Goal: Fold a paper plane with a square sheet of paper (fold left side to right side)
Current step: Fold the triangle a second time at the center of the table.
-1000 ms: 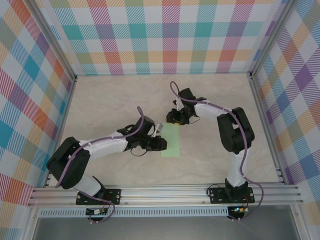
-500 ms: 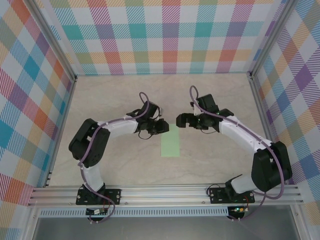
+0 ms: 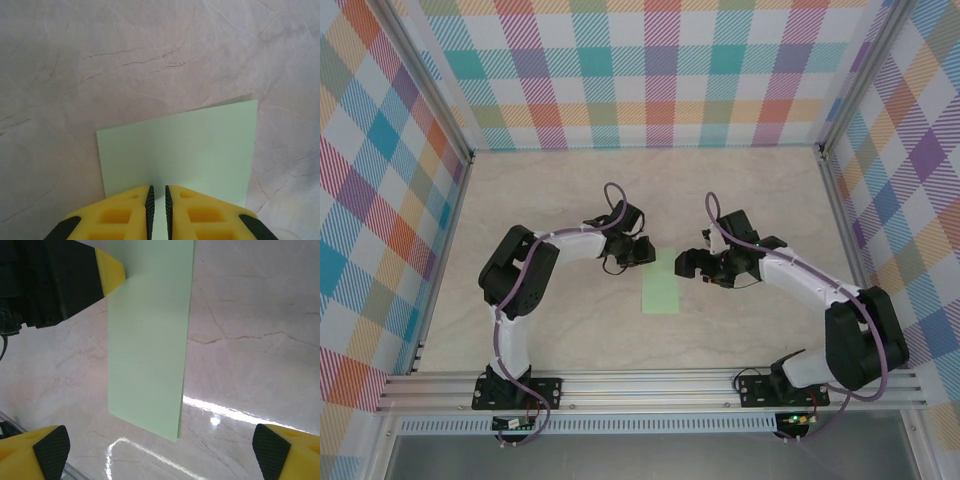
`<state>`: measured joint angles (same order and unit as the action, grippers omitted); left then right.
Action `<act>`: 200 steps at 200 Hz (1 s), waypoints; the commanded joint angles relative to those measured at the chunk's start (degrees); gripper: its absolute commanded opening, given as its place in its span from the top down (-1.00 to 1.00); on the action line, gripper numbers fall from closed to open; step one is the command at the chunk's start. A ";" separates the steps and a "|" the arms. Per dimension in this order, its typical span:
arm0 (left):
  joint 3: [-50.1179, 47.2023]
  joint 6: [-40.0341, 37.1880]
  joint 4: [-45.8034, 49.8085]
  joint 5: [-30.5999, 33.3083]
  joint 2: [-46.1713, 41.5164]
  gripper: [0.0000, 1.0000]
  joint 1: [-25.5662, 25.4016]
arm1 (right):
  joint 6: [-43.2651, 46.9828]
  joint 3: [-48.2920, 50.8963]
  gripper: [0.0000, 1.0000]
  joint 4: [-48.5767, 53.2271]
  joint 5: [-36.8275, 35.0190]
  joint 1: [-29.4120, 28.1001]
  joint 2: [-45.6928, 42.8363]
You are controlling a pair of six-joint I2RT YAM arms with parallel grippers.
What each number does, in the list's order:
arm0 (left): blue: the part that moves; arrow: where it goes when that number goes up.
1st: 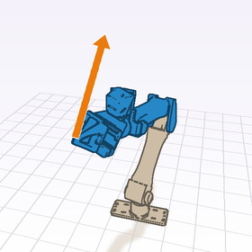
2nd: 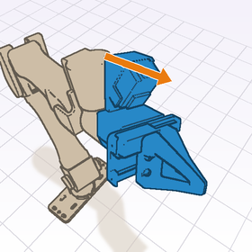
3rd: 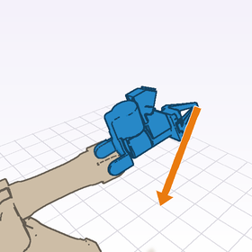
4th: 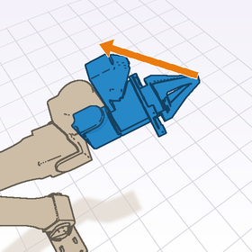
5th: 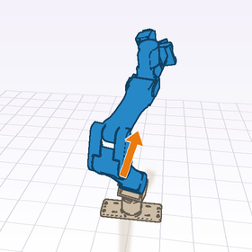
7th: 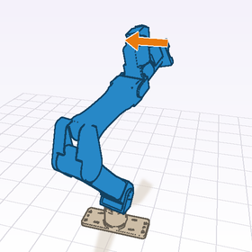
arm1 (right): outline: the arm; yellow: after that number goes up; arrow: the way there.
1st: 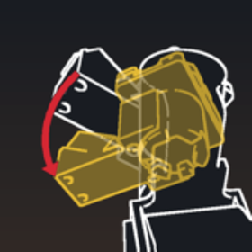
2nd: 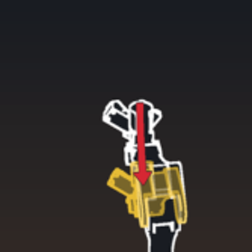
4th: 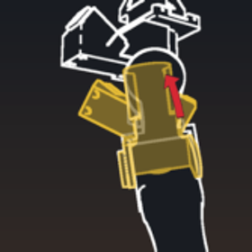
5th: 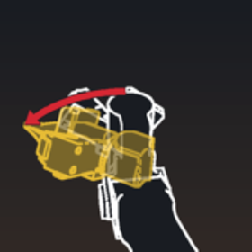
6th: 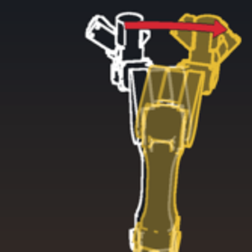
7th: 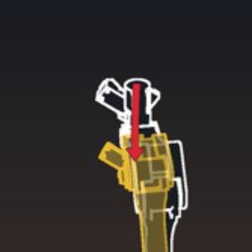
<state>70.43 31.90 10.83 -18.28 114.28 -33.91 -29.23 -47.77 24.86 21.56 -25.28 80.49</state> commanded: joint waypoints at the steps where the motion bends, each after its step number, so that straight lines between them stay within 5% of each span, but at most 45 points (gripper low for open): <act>1: -1.82 -0.84 0.68 1.41 0.32 0.67 0.43 | -1.81 -0.75 -0.68 -2.26 5.04 -0.01 3.58; 69: -6.27 0.54 -3.07 0.72 -1.28 0.67 0.39 | -5.59 -3.94 -0.31 -2.18 7.92 -0.53 12.75; 120: -6.73 0.79 -4.02 0.10 -1.87 0.68 0.34 | -5.22 -7.63 -0.26 0.60 2.05 -1.89 15.87; 200: -6.54 0.80 -3.64 -0.04 -1.98 0.68 0.34 | -8.45 -8.31 -0.20 -0.24 3.30 -4.40 19.71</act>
<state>65.71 32.18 4.27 -18.37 112.53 -33.82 -35.94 -55.64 24.08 24.67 -28.64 98.83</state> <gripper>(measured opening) 0.162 0.610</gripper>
